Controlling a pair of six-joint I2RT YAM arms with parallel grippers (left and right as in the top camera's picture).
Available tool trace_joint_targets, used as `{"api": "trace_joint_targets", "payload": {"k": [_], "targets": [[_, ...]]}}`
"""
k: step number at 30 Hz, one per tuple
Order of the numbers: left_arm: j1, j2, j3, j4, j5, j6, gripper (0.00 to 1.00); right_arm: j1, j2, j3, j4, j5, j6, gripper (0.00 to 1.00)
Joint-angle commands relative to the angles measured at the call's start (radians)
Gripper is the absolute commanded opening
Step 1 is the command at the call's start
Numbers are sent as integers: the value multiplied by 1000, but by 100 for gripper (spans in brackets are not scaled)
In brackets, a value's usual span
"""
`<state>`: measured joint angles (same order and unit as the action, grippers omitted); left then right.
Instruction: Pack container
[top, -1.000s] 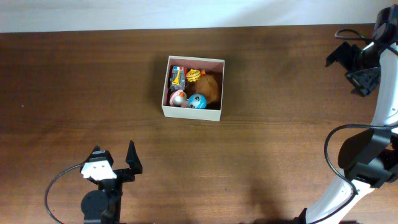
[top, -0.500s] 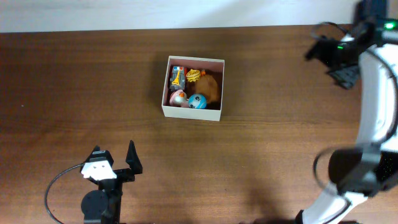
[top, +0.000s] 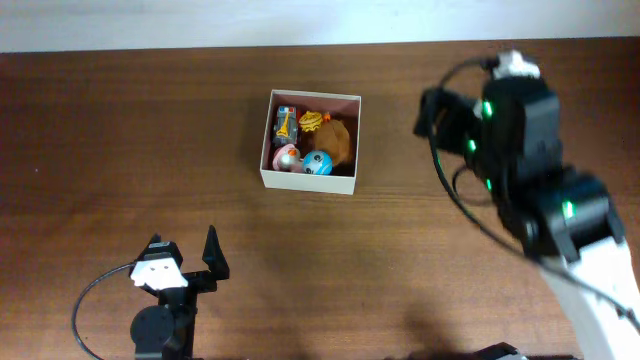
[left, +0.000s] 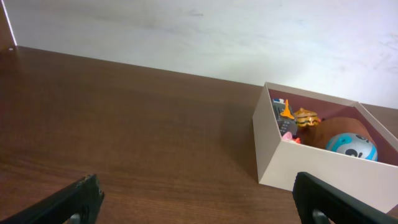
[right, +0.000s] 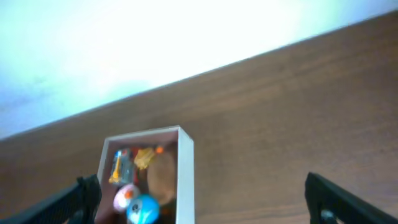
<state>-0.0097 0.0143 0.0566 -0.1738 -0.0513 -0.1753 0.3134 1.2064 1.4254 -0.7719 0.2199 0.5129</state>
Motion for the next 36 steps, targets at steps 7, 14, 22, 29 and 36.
{"api": "trace_joint_targets", "payload": {"k": [7, 14, 22, 29, 36], "targets": [[6, -9, -6, 3, 14, 16, 100, -89, -470, -565, 383, 20, -8, 99], [6, -9, -6, 3, 14, 16, 100, -102, -800, -985, 780, -33, -333, 99], [6, -9, -6, 3, 14, 16, 100, -106, -979, -1213, 840, -37, -356, 99], [6, -9, -6, 3, 14, 16, 100, -140, -1111, -1336, 839, -84, -356, 99], [6, -9, -6, 3, 14, 16, 100, -145, -1180, -1383, 762, -119, -356, 99]]}}
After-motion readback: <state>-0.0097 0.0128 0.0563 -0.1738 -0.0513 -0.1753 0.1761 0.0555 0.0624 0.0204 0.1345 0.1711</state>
